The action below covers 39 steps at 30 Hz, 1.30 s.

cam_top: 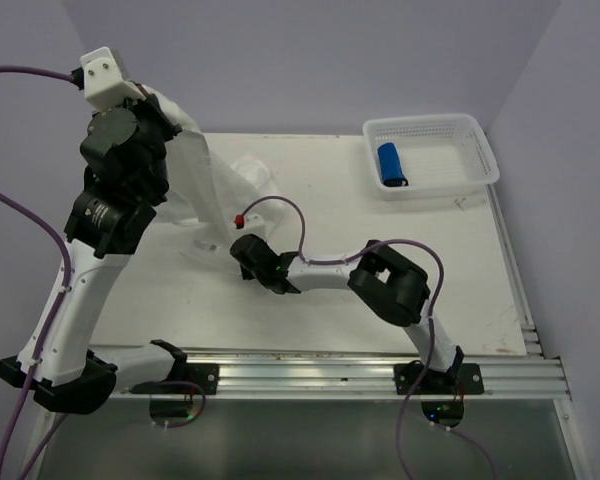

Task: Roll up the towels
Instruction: Flatten the towel

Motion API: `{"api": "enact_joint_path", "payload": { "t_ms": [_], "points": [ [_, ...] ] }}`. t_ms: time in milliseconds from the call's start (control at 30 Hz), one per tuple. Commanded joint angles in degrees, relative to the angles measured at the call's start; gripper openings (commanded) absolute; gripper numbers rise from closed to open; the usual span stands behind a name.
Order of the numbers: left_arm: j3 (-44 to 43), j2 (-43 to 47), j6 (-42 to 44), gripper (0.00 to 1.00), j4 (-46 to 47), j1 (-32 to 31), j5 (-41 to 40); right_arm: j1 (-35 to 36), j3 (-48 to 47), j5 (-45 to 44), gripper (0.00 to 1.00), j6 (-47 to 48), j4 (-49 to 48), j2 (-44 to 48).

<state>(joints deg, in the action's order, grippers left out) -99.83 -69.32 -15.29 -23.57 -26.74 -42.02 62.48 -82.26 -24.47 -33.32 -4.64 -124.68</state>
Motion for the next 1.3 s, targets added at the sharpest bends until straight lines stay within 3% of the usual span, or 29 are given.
{"api": "enact_joint_path", "payload": {
  "t_ms": [0,200,500,633,733,833,933,1033,1167,1267],
  "points": [
    [1.4,2.3,1.3,0.00,6.1,0.3,-1.6,-1.5,3.2,-1.9,0.00,2.4,3.4,10.4],
    [3.3,3.8,-2.1,0.00,4.2,0.3,-0.8,-3.8,7.0,-4.4,0.00,7.6,12.2,27.4],
    [4.2,7.2,-7.3,0.00,0.2,0.3,1.4,-4.4,-8.1,-8.3,0.00,22.5,35.1,38.8],
    [14.4,12.3,-9.4,0.00,-0.9,0.3,-0.2,-4.1,-11.7,-3.6,0.00,25.1,42.2,37.3],
    [23.9,18.5,-11.9,0.00,-1.6,0.3,-2.4,-2.7,-6.2,1.7,0.00,24.4,42.9,37.8],
    [31.0,23.4,-14.6,0.00,-4.4,0.3,-5.3,-0.7,1.4,9.9,0.16,24.1,40.2,40.4],
    [35.0,26.2,-17.1,0.00,-7.3,0.3,-6.8,-0.2,7.6,17.2,0.46,22.8,37.3,45.0],
    [37.7,28.6,-19.5,0.00,-9.4,0.3,-7.8,-0.2,11.8,11.9,0.53,20.1,37.2,49.7],
    [39.8,30.1,-20.6,0.00,-11.1,0.3,-10.2,-0.4,15.0,2.3,0.53,14.4,39.9,53.1],
    [40.9,30.8,-20.7,0.00,-12.0,0.3,-12.4,-1.4,18.4,0.6,0.50,8.9,39.6,54.2]
  ]
}}
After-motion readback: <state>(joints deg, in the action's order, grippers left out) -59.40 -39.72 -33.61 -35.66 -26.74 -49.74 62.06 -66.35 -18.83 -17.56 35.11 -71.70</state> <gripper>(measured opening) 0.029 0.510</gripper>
